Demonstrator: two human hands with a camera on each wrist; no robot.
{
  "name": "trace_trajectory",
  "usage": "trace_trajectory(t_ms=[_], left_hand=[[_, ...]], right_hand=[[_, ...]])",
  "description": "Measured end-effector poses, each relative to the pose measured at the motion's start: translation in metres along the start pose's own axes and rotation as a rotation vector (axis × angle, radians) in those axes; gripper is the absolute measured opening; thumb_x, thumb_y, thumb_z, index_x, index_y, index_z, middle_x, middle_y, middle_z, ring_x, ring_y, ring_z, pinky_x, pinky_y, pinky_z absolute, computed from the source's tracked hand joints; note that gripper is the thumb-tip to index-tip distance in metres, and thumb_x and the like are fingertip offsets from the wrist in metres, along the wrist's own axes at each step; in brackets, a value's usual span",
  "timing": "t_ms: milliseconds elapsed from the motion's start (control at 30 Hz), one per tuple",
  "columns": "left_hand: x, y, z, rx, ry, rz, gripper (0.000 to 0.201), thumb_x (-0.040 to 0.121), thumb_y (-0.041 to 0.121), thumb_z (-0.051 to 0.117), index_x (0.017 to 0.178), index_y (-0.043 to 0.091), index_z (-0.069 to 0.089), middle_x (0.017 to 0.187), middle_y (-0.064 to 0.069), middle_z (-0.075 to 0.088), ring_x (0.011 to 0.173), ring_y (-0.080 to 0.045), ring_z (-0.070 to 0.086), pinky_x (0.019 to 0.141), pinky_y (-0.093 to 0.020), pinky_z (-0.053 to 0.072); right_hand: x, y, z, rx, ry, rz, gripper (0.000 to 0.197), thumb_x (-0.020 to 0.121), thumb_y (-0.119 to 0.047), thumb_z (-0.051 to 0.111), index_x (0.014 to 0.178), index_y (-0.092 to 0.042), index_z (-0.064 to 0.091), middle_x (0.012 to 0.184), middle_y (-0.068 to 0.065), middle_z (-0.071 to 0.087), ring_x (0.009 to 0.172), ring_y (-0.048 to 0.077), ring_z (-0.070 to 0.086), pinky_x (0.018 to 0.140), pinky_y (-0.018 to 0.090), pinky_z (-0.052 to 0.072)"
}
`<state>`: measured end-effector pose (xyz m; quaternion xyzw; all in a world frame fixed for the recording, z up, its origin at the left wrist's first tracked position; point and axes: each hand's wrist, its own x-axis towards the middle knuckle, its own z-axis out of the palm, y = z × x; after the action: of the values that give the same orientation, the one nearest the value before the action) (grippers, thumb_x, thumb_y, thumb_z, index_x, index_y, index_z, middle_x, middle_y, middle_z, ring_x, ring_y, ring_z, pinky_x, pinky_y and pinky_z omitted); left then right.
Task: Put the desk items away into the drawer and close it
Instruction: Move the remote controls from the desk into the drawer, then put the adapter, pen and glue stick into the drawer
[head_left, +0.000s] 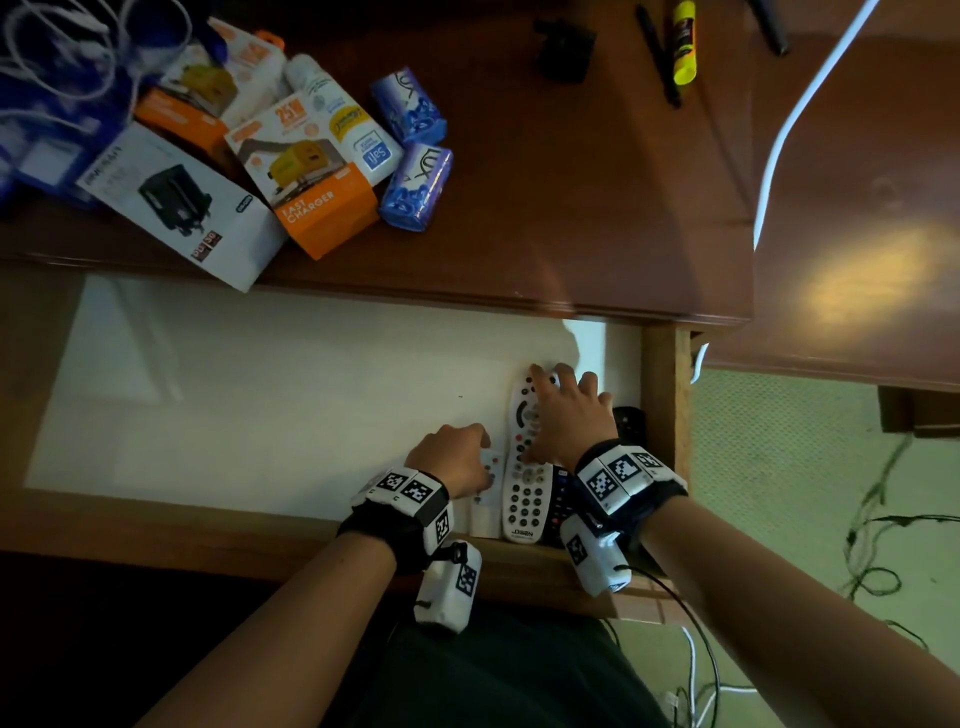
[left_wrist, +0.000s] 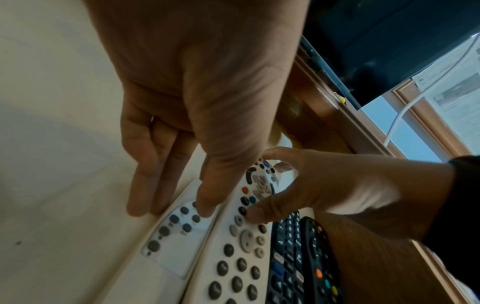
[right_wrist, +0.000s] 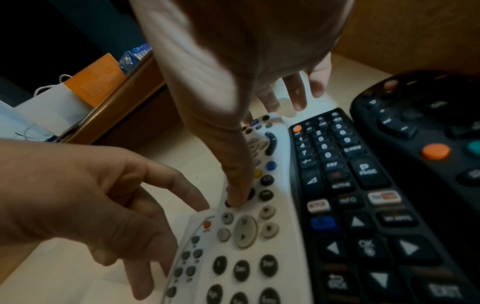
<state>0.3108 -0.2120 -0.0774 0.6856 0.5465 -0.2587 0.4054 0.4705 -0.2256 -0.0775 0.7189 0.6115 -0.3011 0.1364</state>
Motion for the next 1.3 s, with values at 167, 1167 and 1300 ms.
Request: trace_trajectory(t_ms=[167, 1167, 1300], left_hand=[[-0.008, 0.005, -0.018, -0.039, 0.049, 0.005, 0.052, 0.085, 0.039, 0.063, 0.132, 0.026, 0.047, 0.124, -0.006, 0.060, 0.108, -0.025, 0.058, 0.087, -0.031, 0.048], [0.146, 0.226, -0.291, -0.004, 0.562, 0.578, 0.038, 0.097, 0.014, 0.046, 0.134, 0.010, 0.046, 0.140, -0.008, 0.042, 0.128, -0.024, 0.040, 0.098, -0.026, 0.028], [0.166, 0.242, -0.287, 0.105, 0.569, 0.529, 0.041, 0.095, 0.017, 0.041, 0.137, 0.018, 0.042, 0.149, -0.001, 0.030, 0.129, -0.030, 0.036, 0.105, -0.041, 0.033]], right_hand=[[-0.013, 0.002, -0.015, 0.075, -0.012, 0.012, 0.098, 0.070, -0.042, 0.078, 0.145, -0.021, 0.019, 0.148, 0.008, 0.027, 0.131, 0.034, 0.029, 0.104, 0.049, 0.035], [0.163, 0.103, -0.272, 0.482, 0.564, 0.181, 0.052, 0.088, -0.013, 0.046, 0.136, -0.032, 0.049, 0.151, 0.002, 0.028, 0.134, 0.031, 0.027, 0.110, 0.041, 0.025], [0.177, 0.110, -0.262, 0.478, 0.609, 0.168, 0.045, 0.088, -0.012, 0.045, 0.126, -0.031, 0.059, 0.144, 0.000, 0.039, 0.129, 0.028, 0.034, 0.100, 0.031, 0.023]])
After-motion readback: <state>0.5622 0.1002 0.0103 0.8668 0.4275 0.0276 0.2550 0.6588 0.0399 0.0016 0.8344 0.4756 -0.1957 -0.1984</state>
